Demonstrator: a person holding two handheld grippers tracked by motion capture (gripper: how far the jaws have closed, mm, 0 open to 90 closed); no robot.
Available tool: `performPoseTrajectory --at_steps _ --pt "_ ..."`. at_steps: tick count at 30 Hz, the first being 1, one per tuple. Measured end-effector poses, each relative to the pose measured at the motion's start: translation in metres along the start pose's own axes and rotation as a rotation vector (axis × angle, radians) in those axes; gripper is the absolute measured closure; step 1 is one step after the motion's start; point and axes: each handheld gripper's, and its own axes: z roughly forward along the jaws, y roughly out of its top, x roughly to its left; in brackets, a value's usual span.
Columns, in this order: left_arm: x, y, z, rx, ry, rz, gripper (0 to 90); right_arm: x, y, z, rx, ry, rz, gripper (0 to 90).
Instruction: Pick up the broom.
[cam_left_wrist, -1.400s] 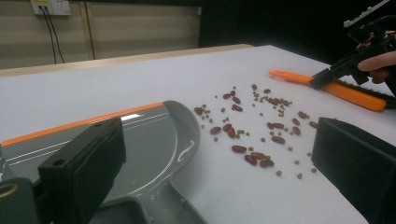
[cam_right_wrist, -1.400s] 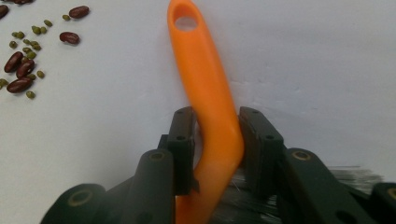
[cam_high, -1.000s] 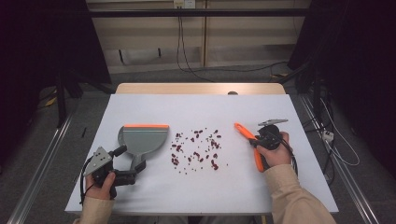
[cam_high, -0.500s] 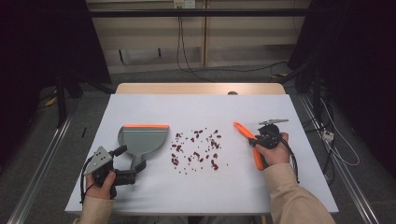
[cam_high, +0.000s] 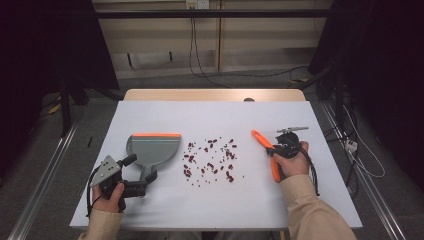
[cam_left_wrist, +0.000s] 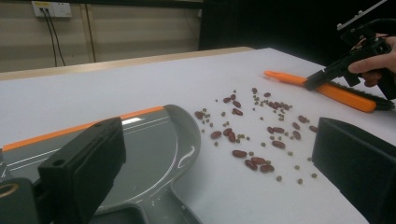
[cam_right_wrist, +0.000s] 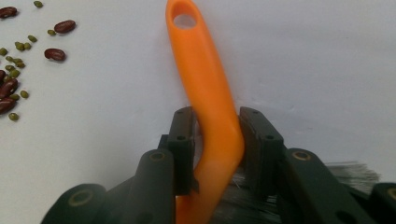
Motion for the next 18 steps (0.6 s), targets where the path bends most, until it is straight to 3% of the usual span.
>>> performPoseTrajectory --at_steps 2,7,12,13,18 --pt "0.001 0.000 0.000 0.000 0.000 -0.002 2.7 -0.001 0.002 -0.001 0.004 0.004 0.022 68.9" --pt "0.003 0.001 -0.001 -0.009 0.006 -0.013 2.8 0.000 0.003 -0.002 0.009 -0.003 0.014 69.3" --pt "0.004 0.001 0.000 -0.010 0.004 -0.013 2.8 0.000 0.004 -0.007 -0.025 0.006 0.013 70.4" --pt "0.004 0.001 0.000 -0.009 0.004 -0.015 2.8 -0.002 0.005 -0.012 -0.065 0.029 0.035 73.7" --pt "0.002 0.001 0.002 -0.006 0.001 -0.013 2.8 0.000 0.009 -0.016 -0.060 0.018 0.015 74.3"
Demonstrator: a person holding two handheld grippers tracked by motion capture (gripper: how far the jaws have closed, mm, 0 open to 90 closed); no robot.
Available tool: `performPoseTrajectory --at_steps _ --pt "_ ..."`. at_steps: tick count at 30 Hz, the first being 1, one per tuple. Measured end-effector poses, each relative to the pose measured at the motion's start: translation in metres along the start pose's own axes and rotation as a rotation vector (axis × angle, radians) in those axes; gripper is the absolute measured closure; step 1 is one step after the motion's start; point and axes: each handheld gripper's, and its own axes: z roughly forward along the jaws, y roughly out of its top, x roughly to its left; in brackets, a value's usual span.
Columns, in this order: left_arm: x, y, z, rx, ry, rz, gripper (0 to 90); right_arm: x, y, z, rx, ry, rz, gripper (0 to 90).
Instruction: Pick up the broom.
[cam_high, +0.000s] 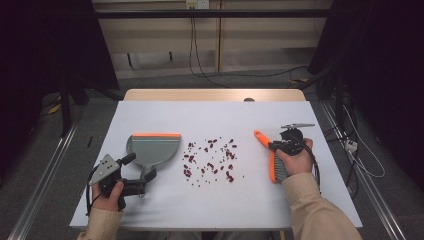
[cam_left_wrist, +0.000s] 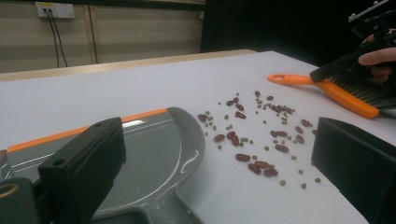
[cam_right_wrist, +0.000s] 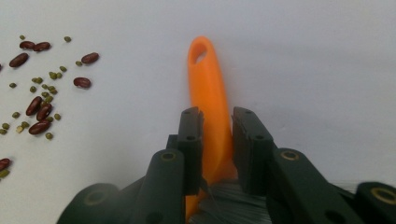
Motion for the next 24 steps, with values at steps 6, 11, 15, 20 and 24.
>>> performPoseTrajectory --at_steps 6,11,15,20,24 --pt "-0.002 0.001 0.000 0.001 -0.003 0.008 2.8 -0.003 0.000 0.003 0.018 0.002 0.019 73.4" --pt "-0.002 0.000 0.001 0.005 -0.007 0.008 2.8 -0.003 -0.001 0.012 0.062 0.007 -0.003 70.4" --pt "-0.002 0.000 0.001 0.004 -0.008 0.007 2.8 0.001 -0.001 0.009 0.061 0.007 -0.001 66.4" --pt "-0.002 0.000 0.000 0.005 -0.009 0.014 2.7 0.003 -0.005 0.001 0.070 -0.043 0.021 59.5" --pt "-0.002 0.000 0.000 0.006 -0.008 0.014 2.8 0.012 -0.009 0.007 0.059 -0.053 -0.008 66.8"
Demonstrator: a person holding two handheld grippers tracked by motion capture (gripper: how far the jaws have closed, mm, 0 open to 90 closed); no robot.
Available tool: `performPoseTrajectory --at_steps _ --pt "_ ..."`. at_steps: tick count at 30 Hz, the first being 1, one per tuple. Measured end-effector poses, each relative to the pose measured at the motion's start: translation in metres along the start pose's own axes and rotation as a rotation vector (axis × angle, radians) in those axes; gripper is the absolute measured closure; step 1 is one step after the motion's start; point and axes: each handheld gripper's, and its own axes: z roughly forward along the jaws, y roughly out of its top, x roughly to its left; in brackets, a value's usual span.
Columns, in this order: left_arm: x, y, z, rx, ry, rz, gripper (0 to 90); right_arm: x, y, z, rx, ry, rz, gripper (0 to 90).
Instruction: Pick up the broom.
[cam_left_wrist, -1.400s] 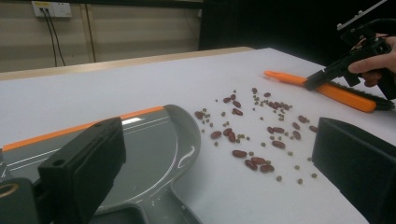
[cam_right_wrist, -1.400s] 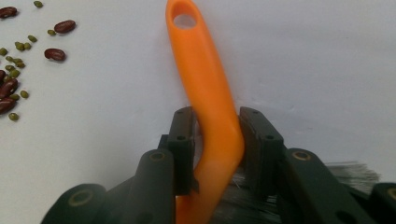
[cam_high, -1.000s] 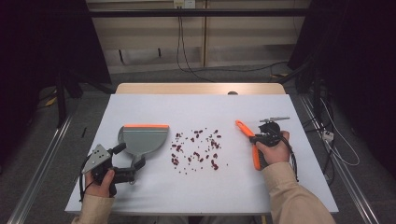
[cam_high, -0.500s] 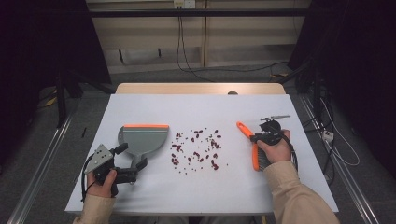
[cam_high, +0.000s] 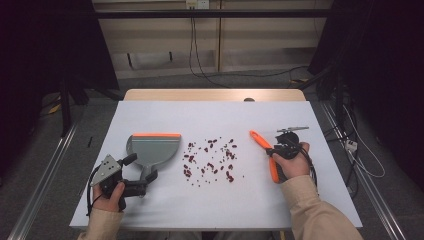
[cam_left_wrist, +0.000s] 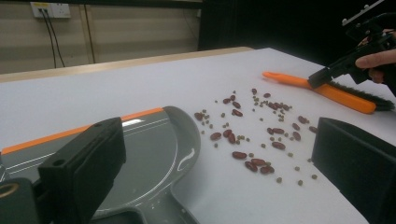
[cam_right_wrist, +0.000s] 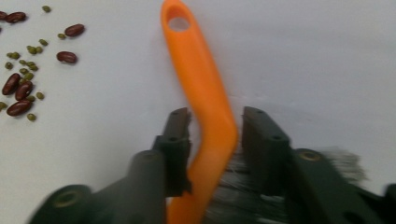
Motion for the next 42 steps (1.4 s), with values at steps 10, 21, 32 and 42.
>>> performPoseTrajectory --at_steps 10,21,32,42 --pt "0.001 0.000 0.000 0.000 0.003 -0.001 2.8 0.003 0.002 0.010 -0.012 0.051 -0.044 64.2" --pt "-0.001 0.000 0.000 0.003 0.001 0.002 2.7 0.003 0.004 0.014 0.009 0.054 -0.065 67.5" --pt "-0.002 -0.001 -0.001 0.002 0.004 -0.006 2.7 0.006 0.009 0.013 0.032 0.035 -0.106 68.6" --pt "-0.003 -0.001 0.004 0.007 -0.006 -0.009 2.8 0.002 0.008 0.010 0.003 0.063 -0.077 70.4"
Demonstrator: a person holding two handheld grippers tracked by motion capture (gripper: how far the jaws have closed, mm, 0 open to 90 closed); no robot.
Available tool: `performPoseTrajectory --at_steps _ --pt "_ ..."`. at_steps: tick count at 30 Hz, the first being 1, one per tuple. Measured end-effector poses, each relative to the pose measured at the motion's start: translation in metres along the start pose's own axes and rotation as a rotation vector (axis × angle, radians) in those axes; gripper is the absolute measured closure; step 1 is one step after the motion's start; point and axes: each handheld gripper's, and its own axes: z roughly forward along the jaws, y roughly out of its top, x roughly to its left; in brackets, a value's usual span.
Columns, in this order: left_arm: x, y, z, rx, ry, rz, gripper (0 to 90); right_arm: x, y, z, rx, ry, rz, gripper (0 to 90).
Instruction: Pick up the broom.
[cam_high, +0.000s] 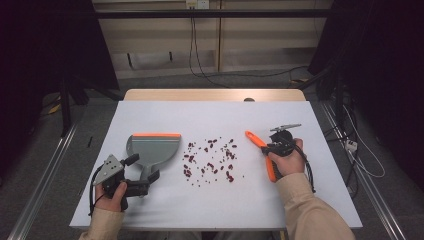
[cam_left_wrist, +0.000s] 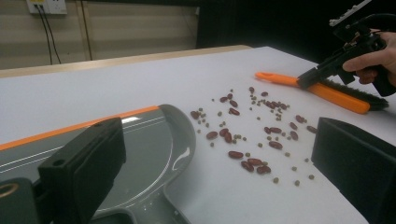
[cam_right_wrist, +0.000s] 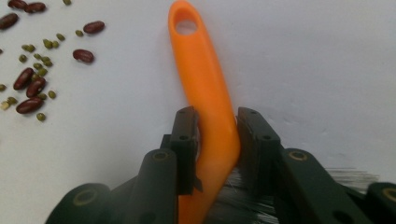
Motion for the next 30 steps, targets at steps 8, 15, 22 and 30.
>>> performPoseTrajectory --at_steps 8,15,22,30 --pt "-0.001 0.000 -0.001 0.001 0.004 -0.002 2.8 -0.001 0.002 -0.005 -0.013 -0.031 -0.043 72.9" --pt "-0.001 0.000 0.001 0.006 -0.001 0.002 2.8 -0.002 0.005 -0.002 0.013 -0.032 0.000 71.7" --pt "0.000 0.000 0.001 0.006 -0.005 0.000 2.8 -0.004 0.004 -0.007 -0.016 -0.037 0.077 64.0" --pt "0.001 0.000 0.001 0.009 -0.004 0.004 2.8 0.006 -0.002 -0.007 -0.002 -0.068 0.068 63.1"
